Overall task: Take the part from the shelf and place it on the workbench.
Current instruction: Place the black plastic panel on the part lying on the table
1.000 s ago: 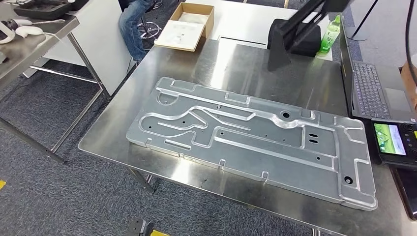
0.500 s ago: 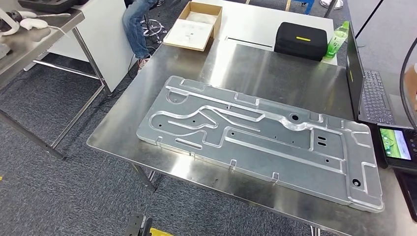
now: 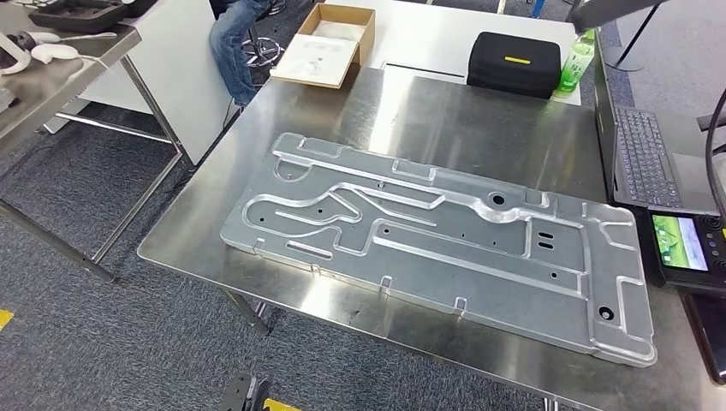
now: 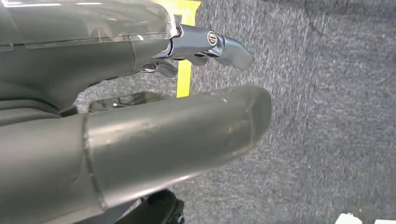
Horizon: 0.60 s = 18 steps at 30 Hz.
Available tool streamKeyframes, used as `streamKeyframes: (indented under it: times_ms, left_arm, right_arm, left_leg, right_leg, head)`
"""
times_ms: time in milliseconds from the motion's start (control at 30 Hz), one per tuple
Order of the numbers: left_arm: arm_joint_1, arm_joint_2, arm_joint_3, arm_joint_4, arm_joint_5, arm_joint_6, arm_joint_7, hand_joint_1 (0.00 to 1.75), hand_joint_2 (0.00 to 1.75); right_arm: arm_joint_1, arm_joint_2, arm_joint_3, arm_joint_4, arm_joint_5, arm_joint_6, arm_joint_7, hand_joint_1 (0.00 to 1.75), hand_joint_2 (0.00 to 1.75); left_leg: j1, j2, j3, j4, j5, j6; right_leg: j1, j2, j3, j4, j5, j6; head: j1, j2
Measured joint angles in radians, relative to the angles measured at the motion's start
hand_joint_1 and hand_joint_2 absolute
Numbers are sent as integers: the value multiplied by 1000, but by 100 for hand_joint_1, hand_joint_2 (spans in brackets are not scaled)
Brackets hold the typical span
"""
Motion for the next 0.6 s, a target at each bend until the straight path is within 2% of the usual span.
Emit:
streamKeyframes:
  times_ms: [33, 67, 133, 167, 200, 233, 300, 367, 400, 467, 500, 533, 567, 600]
  left_arm:
    - [1, 0, 0, 0, 2, 0, 0, 0, 0]
    - [2, 0, 0, 0, 3, 1, 0, 0, 0]
    - [2, 0, 0, 0, 4, 3, 0, 0, 0]
    - [1, 0, 0, 0, 5, 5, 0, 0, 0]
    - [1, 0, 0, 0, 5, 7, 0, 0, 0]
    - [1, 0, 0, 0, 5, 9, 0, 0, 0]
    - [4, -1, 0, 0, 6, 11, -1, 0, 0]
    - [6, -1, 0, 0, 11, 8, -6, 0, 0]
    - [6, 0, 0, 0, 14, 6, -10, 0, 0]
    - [6, 2, 0, 0, 19, -1, -17, 0, 0]
    - [6, 3, 1, 0, 22, -2, -19, 0, 0]
    - [6, 4, 1, 0, 25, -4, -21, 0, 0]
    - [7, 5, 1, 0, 28, -7, -24, 0, 0]
    - [7, 6, 1, 0, 30, -10, -28, 0, 0]
  right_arm:
    - [1, -2, 8, -2, 48, -25, 3, 0, 0]
    - [-2, -7, 21, -4, 113, -53, 7, 0, 0]
    - [-20, -27, 79, -10, 312, -107, 2, 0, 0]
    - [-37, -48, 128, -14, 445, -129, -12, 0, 0]
    - [-55, -71, 182, -19, 571, -144, -27, 0, 0]
    - [-70, -94, 234, -23, 669, -150, -41, 0, 0]
    - [-94, -131, 313, -32, 753, -125, -73, 0, 0]
    - [-131, -159, 388, -40, 722, 5, -121, 0, 0]
    - [-155, -169, 423, -42, 670, 116, -137, 0, 0]
    - [-193, -175, 467, -43, 541, 331, -125, 0, 0]
    - [-205, -174, 482, -41, 491, 407, -104, 0, 0]
    - [-222, -170, 497, -32, 447, 473, -75, 0, 0]
    - [-248, -159, 515, -15, 400, 547, -34, 0, 0]
    - [-285, -145, 534, 9, 338, 647, 23, 0, 0]
  left_leg:
    - [0, 0, -6, 12, 6, 1]
    - [0, 0, 6, -15, 30, 4]
    - [-3, 0, 68, -145, 95, 18]
    - [-5, 0, 98, -208, 117, 24]
    - [-6, -1, 117, -249, 127, 29]
    - [-7, -1, 126, -267, 127, 31]
    - [-5, -2, 129, -276, 129, 34]
    - [-2, 0, 133, -288, 136, 42]
    - [-1, 2, 135, -294, 139, 46]
    - [-2, 6, 135, -294, 140, 50]
    - [-1, 7, 135, -293, 140, 50]
    - [0, 8, 135, -291, 139, 49]
    - [2, 7, 135, -288, 136, 47]
    - [3, 6, 134, -284, 133, 43]
  right_leg:
    - [2, 1, 0, 1, 0, 0]
    - [3, 1, 1, 2, -1, 0]
    - [7, 1, 2, 3, -3, 1]
    - [9, 0, 2, 5, -5, 4]
    - [10, -2, 2, 5, -6, 7]
    - [12, -4, 2, 4, -6, 11]
    - [11, -6, 2, 3, -7, 20]
    - [7, -5, -11, 34, -33, 29]
    - [5, -4, -31, 77, -61, 33]
    - [2, -3, -87, 202, -124, 42]
    - [0, -4, -111, 255, -142, 47]
    - [-4, -4, -122, 278, -140, 50]
    - [-8, -5, -115, 264, -120, 53]
    - [-12, -5, -90, 213, -86, 56]
  head:
    - [0, 0]
    - [0, 0]
    - [0, 0]
    - [0, 0]
    - [0, 0]
    - [0, 0]
    - [1, 0]
    - [2, 0]
    - [2, 0]
    - [2, 0]
    - [2, 0]
    - [2, 0]
    - [2, 0]
    - [2, 0]
